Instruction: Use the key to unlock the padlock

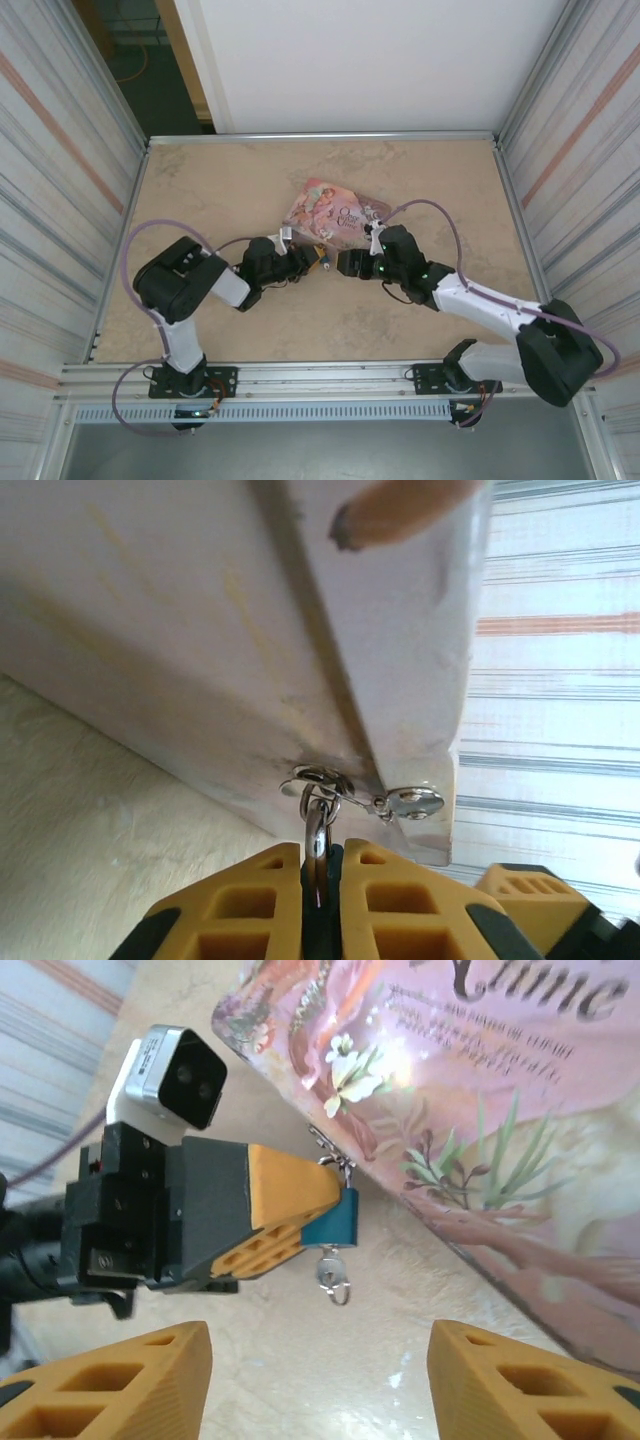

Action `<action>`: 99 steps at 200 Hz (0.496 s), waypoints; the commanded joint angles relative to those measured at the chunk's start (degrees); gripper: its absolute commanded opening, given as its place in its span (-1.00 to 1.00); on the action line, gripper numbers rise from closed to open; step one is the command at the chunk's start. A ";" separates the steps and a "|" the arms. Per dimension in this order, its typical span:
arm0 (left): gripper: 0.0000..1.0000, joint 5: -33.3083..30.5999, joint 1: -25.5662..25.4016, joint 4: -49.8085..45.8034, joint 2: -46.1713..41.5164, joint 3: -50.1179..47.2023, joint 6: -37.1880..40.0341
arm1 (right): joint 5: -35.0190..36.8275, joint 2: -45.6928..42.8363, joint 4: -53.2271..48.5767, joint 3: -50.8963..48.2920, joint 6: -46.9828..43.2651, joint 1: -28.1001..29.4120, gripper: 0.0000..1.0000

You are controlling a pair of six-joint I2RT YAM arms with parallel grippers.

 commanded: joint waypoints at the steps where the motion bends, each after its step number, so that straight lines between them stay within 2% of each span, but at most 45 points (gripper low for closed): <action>1: -1.00 -0.93 -0.55 -12.85 -6.93 1.32 1.33 | 9.62 -4.34 -7.21 2.05 -14.11 4.16 0.20; 18: -1.00 -1.73 -0.60 -22.68 -11.34 2.83 1.88 | 15.55 -6.69 -7.96 2.21 -21.97 7.95 0.23; 42: -1.00 -3.65 -0.76 -34.72 -17.45 4.80 2.85 | 20.17 -9.21 -5.29 0.13 -33.09 12.26 0.23; 78: -1.00 -5.58 -0.72 -45.89 -22.59 7.25 1.82 | 27.10 -9.28 1.39 -4.37 -53.24 20.05 0.23; 99: -1.00 -4.72 -0.72 -50.81 -22.72 9.84 0.60 | 31.37 -7.21 4.12 -5.15 -58.95 23.15 0.24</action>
